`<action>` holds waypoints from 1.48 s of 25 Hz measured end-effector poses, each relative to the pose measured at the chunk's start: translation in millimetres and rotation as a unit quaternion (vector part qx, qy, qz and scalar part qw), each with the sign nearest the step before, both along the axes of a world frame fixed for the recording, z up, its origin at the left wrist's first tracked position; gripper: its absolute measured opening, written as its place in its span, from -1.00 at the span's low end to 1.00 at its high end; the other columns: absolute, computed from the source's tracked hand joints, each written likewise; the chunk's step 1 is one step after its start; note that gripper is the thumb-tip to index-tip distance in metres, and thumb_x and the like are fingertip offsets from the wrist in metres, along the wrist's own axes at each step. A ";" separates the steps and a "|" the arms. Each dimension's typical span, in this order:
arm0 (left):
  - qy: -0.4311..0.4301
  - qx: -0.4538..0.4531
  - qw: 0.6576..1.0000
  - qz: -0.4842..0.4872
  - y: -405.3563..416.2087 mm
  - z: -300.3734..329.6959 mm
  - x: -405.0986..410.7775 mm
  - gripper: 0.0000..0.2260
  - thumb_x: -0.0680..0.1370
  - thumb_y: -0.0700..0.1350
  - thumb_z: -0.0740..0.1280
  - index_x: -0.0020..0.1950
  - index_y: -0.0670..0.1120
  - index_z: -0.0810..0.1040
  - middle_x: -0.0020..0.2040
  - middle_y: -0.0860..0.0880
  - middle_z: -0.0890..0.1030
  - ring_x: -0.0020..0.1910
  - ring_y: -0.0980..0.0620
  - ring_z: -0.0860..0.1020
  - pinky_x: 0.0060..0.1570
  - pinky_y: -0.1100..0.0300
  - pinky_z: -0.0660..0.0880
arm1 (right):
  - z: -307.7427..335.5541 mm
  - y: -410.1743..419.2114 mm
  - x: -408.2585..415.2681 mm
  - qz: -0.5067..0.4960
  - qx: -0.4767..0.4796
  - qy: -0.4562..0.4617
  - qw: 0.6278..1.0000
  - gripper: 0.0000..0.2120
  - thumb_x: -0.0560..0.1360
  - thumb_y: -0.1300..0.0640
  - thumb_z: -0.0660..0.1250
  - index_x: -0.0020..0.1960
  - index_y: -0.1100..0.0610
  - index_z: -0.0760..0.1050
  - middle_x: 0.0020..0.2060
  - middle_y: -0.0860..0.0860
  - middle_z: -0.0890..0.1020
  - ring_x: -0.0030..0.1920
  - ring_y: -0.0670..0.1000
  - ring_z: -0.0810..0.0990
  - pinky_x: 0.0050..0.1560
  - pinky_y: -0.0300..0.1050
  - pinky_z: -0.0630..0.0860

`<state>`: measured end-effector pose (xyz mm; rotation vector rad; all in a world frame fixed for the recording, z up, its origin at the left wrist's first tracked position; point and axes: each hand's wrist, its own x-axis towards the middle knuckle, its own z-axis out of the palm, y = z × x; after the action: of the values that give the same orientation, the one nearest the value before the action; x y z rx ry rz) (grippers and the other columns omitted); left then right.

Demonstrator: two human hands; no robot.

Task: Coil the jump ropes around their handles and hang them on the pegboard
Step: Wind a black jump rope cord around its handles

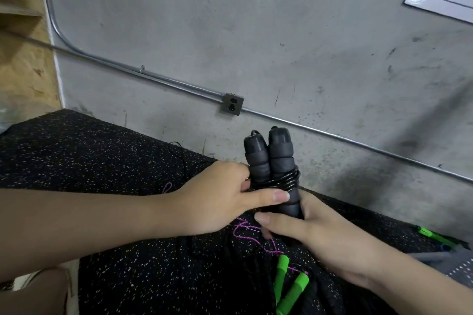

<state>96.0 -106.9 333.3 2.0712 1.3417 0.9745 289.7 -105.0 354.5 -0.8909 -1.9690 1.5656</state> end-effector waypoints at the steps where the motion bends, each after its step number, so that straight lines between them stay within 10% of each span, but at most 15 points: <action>1: -0.008 -0.006 0.999 -0.032 -0.7 1.2 -0.3 -0.56 0.45 0.45 0.29 -0.20 0.08 0.59 -0.45 0.03 0.44 -0.44 0.18 0.36 -0.37 0.14 0.36 | -0.9 0.1 2.6 0.009 -0.038 0.016 0.999 -0.75 0.45 0.10 0.54 0.12 0.02 0.68 -0.07 0.02 0.69 -0.02 -0.04 0.62 0.07 -0.15 0.53; 6: -0.105 -0.050 0.986 -0.117 -1.9 -0.1 2.8 -0.49 0.48 0.29 0.41 0.01 -0.17 0.63 -0.21 -0.25 0.67 -0.27 -0.01 0.64 -0.15 -0.14 0.62 | -0.9 1.1 13.2 0.147 -0.219 0.087 0.961 -0.38 0.39 0.03 0.60 0.38 0.14 0.50 0.04 0.29 0.59 -0.07 0.19 0.63 -0.01 0.08 0.60; 10: -0.134 -0.063 0.977 -0.151 2.9 -3.7 -1.2 -0.37 0.46 0.34 0.44 0.14 -0.23 0.59 -0.02 -0.40 0.62 -0.08 -0.40 0.61 0.03 -0.38 0.54 | 7.1 3.4 16.6 0.149 -0.166 0.049 0.974 -0.39 0.35 0.08 0.58 0.38 0.08 0.53 0.04 0.26 0.63 0.17 0.28 0.62 0.21 0.10 0.56; 15: -0.032 -0.036 0.997 -0.066 5.8 1.8 -8.5 -0.27 0.37 0.51 0.32 -0.15 -0.22 0.51 -0.33 0.00 0.45 -0.32 0.07 0.43 -0.20 0.12 0.39 | 4.4 2.7 12.7 0.024 -0.111 0.053 0.992 -0.51 0.33 0.18 0.51 0.26 0.08 0.64 -0.18 0.12 0.63 -0.02 0.17 0.71 -0.12 -0.10 0.64; 21: -0.009 -0.003 1.000 -0.028 4.6 8.1 -6.9 -0.37 0.39 0.50 0.24 -0.29 -0.11 0.37 -0.41 0.12 0.28 -0.41 0.12 0.27 -0.37 0.23 0.20 | 4.9 2.4 7.1 -0.048 -0.081 0.077 0.993 -0.66 0.23 0.15 0.55 0.00 0.13 0.71 -0.26 0.10 0.63 -0.07 0.20 0.72 -0.16 -0.10 0.65; 29: -0.064 -0.053 0.994 -0.077 1.7 7.7 2.3 -0.24 0.46 0.51 0.25 0.06 -0.22 0.61 -0.12 -0.25 0.67 -0.09 -0.26 0.64 0.05 -0.27 0.55 | -1.7 10.3 5.5 -0.099 0.002 0.019 0.995 -0.74 0.30 0.30 0.50 -0.03 0.35 0.63 -0.16 0.30 0.69 -0.13 0.19 0.71 -0.10 -0.08 0.65; 37: -0.002 -0.005 1.000 0.012 2.1 10.2 10.1 -0.30 0.42 0.56 0.14 -0.03 -0.06 0.60 -0.29 0.00 0.62 -0.28 0.04 0.60 -0.24 0.08 0.53 | -7.7 16.7 -4.2 -0.159 0.099 0.001 0.982 -0.44 0.23 0.14 0.51 -0.09 0.58 0.36 -0.29 0.56 0.41 -0.25 0.13 0.41 -0.26 0.01 0.37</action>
<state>106.1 -104.7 343.4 2.0493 1.3698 0.9810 285.5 -88.2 346.7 -1.0582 -1.8342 1.1686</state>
